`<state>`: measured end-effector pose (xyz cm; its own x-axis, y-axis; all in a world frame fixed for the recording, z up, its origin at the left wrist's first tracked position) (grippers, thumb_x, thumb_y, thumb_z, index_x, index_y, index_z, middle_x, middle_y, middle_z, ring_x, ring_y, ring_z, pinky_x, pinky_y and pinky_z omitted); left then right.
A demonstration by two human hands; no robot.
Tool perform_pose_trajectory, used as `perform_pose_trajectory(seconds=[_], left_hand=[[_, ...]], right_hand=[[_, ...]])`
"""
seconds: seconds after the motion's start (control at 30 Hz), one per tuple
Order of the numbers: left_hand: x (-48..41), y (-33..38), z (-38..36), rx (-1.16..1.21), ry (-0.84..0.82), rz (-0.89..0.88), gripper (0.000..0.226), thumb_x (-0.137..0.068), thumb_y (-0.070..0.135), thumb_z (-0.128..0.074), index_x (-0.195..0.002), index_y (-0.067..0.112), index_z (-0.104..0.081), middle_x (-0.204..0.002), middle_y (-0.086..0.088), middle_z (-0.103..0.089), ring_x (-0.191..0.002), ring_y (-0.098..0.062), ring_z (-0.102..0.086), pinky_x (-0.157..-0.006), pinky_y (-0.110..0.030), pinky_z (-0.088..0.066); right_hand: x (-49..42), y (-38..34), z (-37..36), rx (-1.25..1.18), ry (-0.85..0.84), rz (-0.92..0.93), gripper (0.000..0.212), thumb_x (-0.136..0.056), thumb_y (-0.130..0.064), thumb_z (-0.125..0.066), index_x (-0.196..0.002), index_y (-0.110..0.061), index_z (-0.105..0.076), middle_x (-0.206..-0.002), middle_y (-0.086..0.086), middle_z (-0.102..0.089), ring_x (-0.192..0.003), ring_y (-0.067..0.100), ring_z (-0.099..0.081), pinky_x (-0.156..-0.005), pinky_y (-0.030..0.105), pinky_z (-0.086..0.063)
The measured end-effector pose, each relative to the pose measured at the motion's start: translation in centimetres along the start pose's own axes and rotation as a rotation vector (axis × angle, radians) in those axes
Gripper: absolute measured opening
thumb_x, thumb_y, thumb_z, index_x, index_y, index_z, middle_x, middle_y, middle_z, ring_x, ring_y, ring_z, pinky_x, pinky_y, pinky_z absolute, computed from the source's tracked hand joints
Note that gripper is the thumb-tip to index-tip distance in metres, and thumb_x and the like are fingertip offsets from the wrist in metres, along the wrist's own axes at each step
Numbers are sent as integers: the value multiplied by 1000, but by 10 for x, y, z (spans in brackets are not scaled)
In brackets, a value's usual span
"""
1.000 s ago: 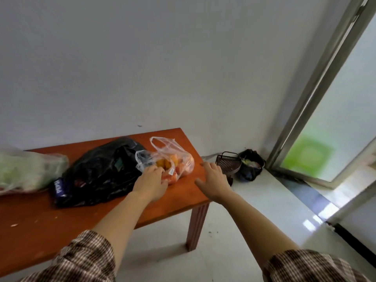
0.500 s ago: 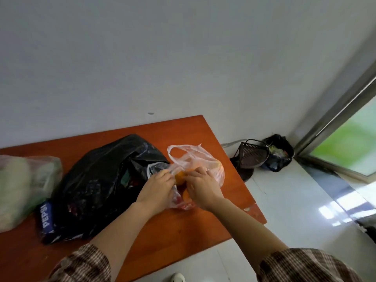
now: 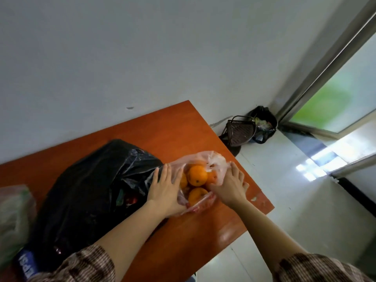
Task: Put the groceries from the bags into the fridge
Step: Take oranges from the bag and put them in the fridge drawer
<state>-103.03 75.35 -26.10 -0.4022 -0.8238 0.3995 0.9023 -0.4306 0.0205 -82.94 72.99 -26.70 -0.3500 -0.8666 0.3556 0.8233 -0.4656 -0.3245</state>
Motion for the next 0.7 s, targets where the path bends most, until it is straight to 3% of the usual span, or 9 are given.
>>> perform_pose_trajectory(seconds=[0.13,0.27,0.37,0.47,0.57,0.63,0.7], left_hand=[[-7,-7,-9,45,-33,-25,120,-71,81,-48,-150,19,20,-158,-20,11,-146,-35,13,-118,-49,8],[-8,-12,-20,-1,-54,-18,122,-74,69,-58,-147,18,25,-158,-19,13,-146,-33,14,-119,-47,5],[-4,-11,-22,-1,-60,-36,118,-77,61,-61,-148,16,23,-158,-20,13,-146,-34,14,-119,-46,6],[-4,-6,-14,123,26,-63,103,-81,56,-54,-152,18,10,-159,-15,6,-147,-32,8,-119,-45,4],[-8,4,-4,260,221,-157,79,-84,52,-47,-150,19,-17,-155,-5,-18,-144,-25,-10,-119,-45,-3],[-14,12,3,319,284,-234,62,-89,43,-45,-146,24,-29,-150,0,-29,-139,-23,-20,-118,-45,-8],[-23,20,9,325,283,-310,52,-94,30,-43,-145,28,-33,-150,0,-30,-138,-24,-22,-116,-42,-15]], right_hand=[[2,37,-14,-220,-54,-172,94,-80,-54,-64,-151,-24,-11,-160,2,-8,-144,32,-7,-113,57,-12],[12,69,-31,15,-166,-226,89,-83,-57,-59,-152,-27,-12,-161,1,-2,-146,34,-1,-115,60,-10],[20,74,-36,-40,-164,-206,75,-87,-48,-57,-150,-30,-22,-160,3,-6,-146,34,0,-114,59,-9],[21,57,-18,-118,123,-114,41,-91,-32,-56,-131,-24,-53,-149,7,-32,-139,31,-21,-113,53,-19],[28,34,-3,-83,395,48,25,-91,-22,-58,-116,-19,-59,-135,5,-47,-128,26,-34,-108,46,-29],[33,15,-1,-134,340,210,22,-90,-18,-57,-112,-21,-59,-126,-1,-53,-122,20,-41,-105,36,-34],[36,-3,-6,-210,143,325,21,-93,-21,-52,-111,-25,-59,-117,-6,-59,-110,14,-52,-94,26,-42]])
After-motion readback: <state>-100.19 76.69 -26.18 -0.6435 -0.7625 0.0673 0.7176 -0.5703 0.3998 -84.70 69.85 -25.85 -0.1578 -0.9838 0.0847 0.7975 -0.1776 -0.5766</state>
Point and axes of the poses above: each hand's wrist, its own x-axis away from the middle knuckle, its own z-axis out of the back of the hand, y = z × x, the point moved 1 cm from there along -x, towards the middle knuckle
